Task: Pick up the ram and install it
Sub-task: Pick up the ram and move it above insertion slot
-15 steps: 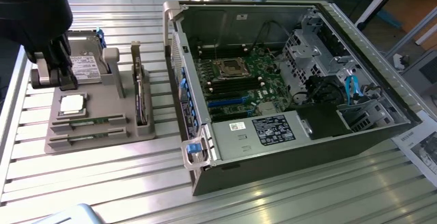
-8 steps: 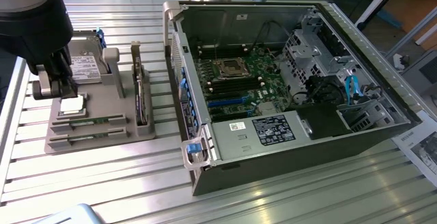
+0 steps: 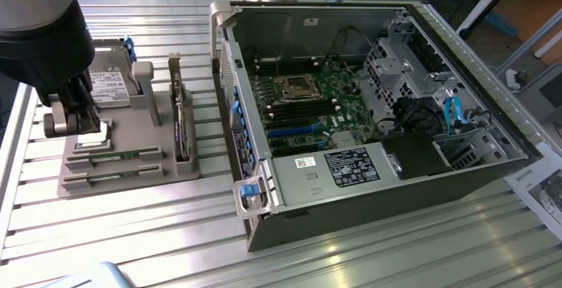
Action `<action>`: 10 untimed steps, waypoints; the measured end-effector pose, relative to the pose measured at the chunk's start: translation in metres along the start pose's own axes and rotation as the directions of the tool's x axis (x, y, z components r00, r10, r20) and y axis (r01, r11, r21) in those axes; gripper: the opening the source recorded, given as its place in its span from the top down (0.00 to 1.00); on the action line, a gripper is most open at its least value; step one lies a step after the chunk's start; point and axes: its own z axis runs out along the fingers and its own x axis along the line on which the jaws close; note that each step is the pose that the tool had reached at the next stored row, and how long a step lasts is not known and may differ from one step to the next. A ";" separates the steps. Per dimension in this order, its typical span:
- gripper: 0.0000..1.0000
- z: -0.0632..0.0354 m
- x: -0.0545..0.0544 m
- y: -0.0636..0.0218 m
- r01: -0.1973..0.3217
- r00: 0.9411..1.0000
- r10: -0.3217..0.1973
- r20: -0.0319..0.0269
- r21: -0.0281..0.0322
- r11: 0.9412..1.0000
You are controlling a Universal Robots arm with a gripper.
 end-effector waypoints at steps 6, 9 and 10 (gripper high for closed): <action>0.90 0.0034 0.002 0.0008 0.000 1.000 0.000 0.000 0.000 1.000; 0.90 0.0033 0.002 0.0008 0.000 1.000 0.000 0.000 0.000 1.000; 0.90 0.0034 0.002 0.0008 0.000 1.000 0.000 0.000 0.000 1.000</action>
